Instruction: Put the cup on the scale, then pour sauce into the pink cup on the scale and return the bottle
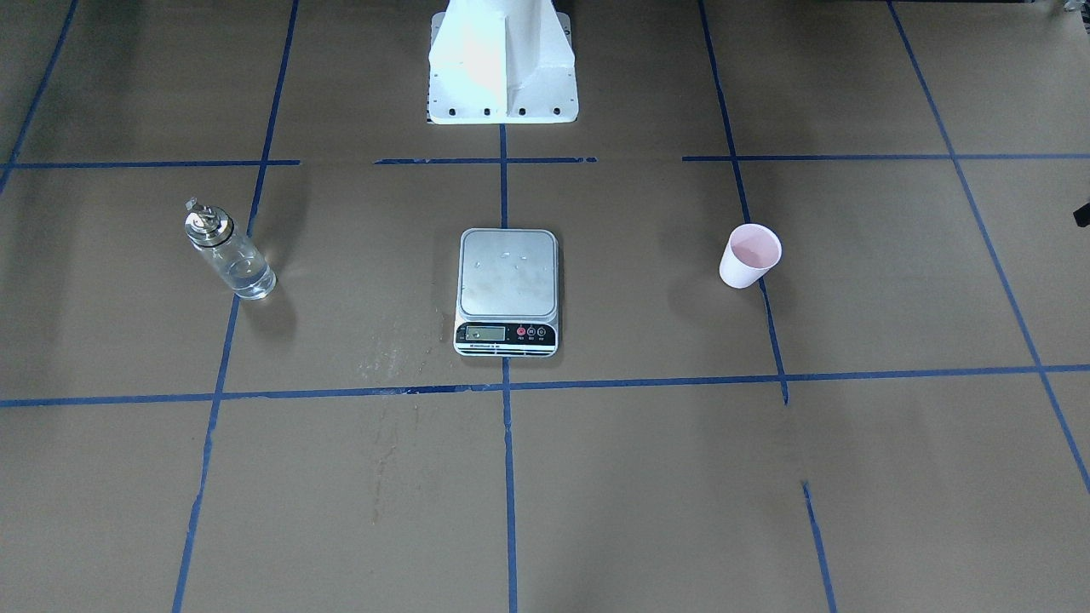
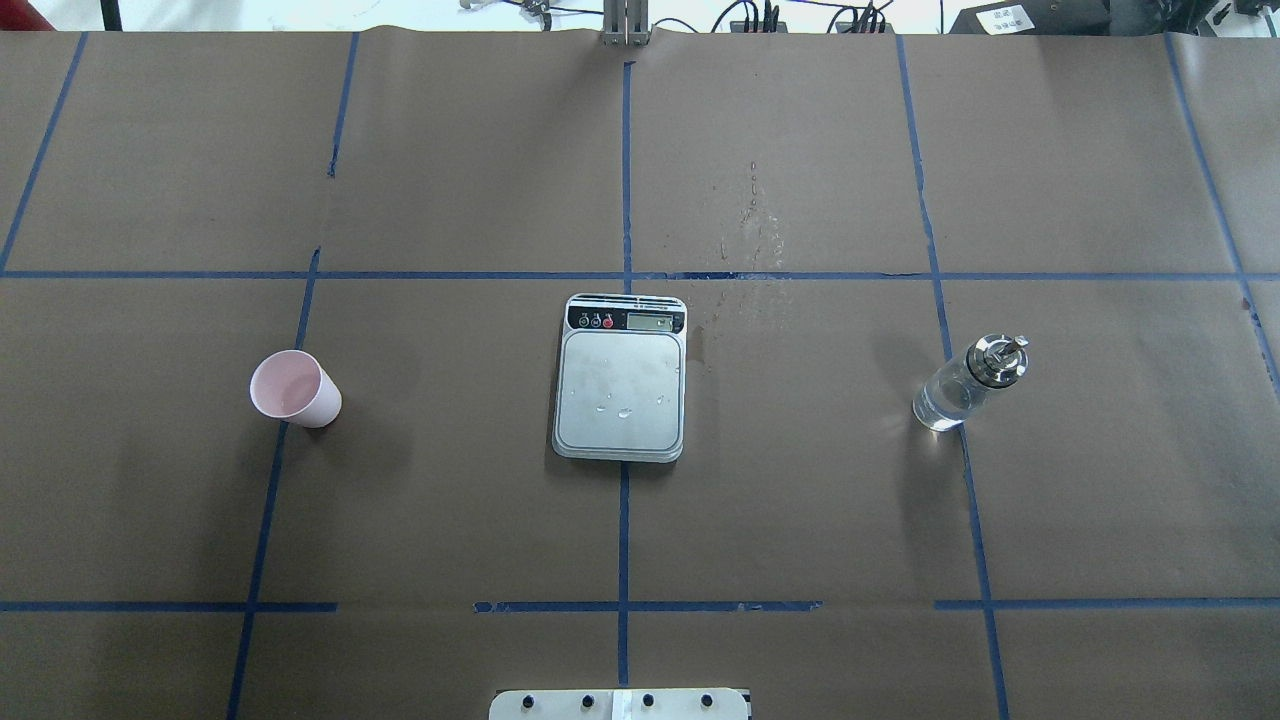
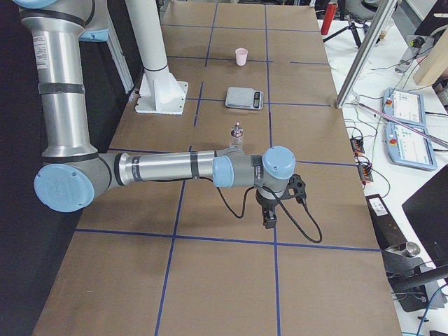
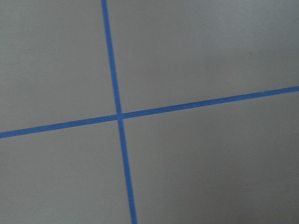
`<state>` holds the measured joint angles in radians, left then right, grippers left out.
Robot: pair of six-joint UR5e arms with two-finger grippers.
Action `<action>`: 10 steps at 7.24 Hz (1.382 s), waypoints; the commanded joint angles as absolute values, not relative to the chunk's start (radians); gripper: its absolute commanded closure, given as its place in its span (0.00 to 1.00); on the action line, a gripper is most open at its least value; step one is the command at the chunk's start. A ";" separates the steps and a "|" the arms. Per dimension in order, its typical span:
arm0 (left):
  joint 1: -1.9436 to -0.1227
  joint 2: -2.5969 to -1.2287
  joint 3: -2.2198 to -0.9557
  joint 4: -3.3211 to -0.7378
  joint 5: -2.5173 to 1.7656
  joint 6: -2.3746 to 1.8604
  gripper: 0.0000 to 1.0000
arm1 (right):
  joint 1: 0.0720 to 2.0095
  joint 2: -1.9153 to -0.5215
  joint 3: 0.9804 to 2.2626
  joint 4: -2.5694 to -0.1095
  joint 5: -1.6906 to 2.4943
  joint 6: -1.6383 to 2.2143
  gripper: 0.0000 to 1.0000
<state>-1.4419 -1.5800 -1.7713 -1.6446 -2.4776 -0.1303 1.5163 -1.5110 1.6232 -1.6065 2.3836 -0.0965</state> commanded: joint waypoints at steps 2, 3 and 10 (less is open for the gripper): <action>-1.160 -1.627 -1.890 -1.746 -2.468 -0.518 0.01 | 1.505 -1.509 1.652 -1.606 2.396 -0.095 0.00; -1.110 -1.635 -1.899 -1.747 -2.406 -0.556 0.01 | 1.505 -1.509 1.652 -1.606 2.396 -0.097 0.00; -0.893 -1.720 -1.816 -1.749 -2.318 -0.715 0.07 | 1.503 -1.537 1.643 -1.534 2.471 -0.104 0.00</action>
